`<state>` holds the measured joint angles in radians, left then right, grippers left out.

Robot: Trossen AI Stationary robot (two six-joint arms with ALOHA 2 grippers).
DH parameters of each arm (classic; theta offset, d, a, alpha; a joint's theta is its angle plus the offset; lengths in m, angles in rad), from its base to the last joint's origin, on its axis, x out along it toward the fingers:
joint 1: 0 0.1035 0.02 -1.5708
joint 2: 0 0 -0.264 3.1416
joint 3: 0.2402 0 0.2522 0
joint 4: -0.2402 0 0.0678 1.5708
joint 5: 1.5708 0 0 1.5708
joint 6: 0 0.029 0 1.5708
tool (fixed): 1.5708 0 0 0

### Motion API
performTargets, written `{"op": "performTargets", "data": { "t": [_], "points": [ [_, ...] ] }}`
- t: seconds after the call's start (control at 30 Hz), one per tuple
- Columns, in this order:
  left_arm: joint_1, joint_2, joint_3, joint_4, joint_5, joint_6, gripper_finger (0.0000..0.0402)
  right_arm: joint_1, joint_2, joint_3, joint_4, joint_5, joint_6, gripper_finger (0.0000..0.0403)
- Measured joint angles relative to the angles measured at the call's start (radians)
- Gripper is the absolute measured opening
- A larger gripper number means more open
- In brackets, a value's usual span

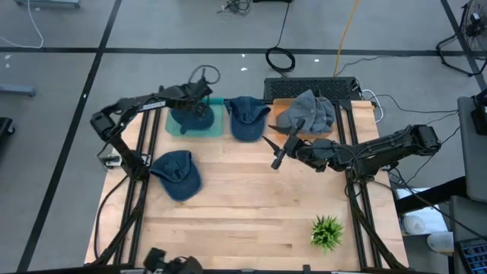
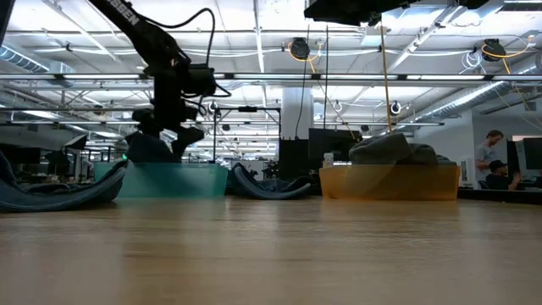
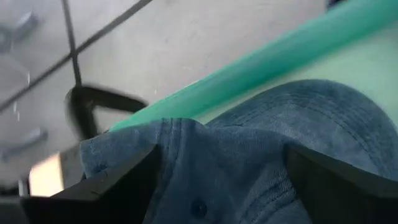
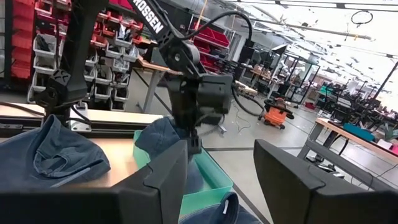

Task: Pick & Place hat
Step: Put the right dark blue cap into the blue bin

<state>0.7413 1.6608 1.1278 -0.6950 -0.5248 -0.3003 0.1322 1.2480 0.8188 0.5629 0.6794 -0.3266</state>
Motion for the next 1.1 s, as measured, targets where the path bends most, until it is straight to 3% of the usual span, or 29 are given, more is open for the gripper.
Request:
{"op": "performTargets", "data": {
  "t": [0.47,0.73,0.87,1.1],
  "points": [
    [-0.129,0.006,0.0,0.053,0.035,0.261,0.0351,-0.033,0.0,0.0,-0.029,0.0,-0.017,0.0174],
    [-0.135,0.007,0.0,0.062,0.023,0.246,0.0351,-0.054,0.0,0.0,-0.075,0.0,0.008,0.0172],
    [-0.135,0.007,0.0,0.062,-0.034,0.213,0.0351,-0.055,0.0,0.0,-0.102,-0.001,0.028,0.0174],
    [-0.134,0.007,0.0,0.025,-0.031,0.15,0.0352,-0.055,0.0,-0.036,0.002,-0.001,0.02,0.0178]
  ]
}}
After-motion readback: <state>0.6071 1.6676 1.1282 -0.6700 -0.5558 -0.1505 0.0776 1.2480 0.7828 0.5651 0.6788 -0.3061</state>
